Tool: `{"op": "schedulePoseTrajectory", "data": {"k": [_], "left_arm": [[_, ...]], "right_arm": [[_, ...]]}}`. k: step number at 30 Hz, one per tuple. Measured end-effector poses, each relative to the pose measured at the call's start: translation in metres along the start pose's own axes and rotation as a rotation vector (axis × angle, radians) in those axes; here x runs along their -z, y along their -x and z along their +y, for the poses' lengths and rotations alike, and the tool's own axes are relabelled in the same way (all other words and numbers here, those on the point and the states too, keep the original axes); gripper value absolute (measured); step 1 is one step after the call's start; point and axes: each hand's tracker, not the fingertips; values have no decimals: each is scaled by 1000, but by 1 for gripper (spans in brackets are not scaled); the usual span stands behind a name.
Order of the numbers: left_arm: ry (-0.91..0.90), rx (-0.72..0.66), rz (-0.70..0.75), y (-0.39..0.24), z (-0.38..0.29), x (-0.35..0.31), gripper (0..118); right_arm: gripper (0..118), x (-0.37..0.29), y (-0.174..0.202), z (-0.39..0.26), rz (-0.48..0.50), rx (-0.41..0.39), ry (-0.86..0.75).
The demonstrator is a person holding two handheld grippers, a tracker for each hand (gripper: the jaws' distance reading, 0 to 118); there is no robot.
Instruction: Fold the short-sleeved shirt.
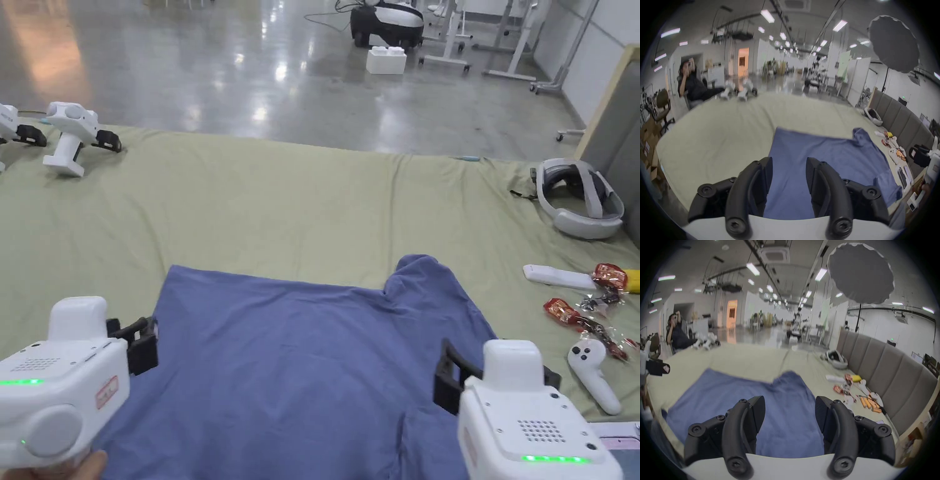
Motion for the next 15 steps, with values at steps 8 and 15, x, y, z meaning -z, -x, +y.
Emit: {"op": "schedulePoseTrajectory", "data": {"k": [8,15], "left_arm": [[-295,145,100,-45,12,-27,20],[-330,141,91,-44,15,-29,2]], "right_arm": [[68,-12,28,33,-26,132,-256],[7,-16,27,47,3,140,-282]]}}
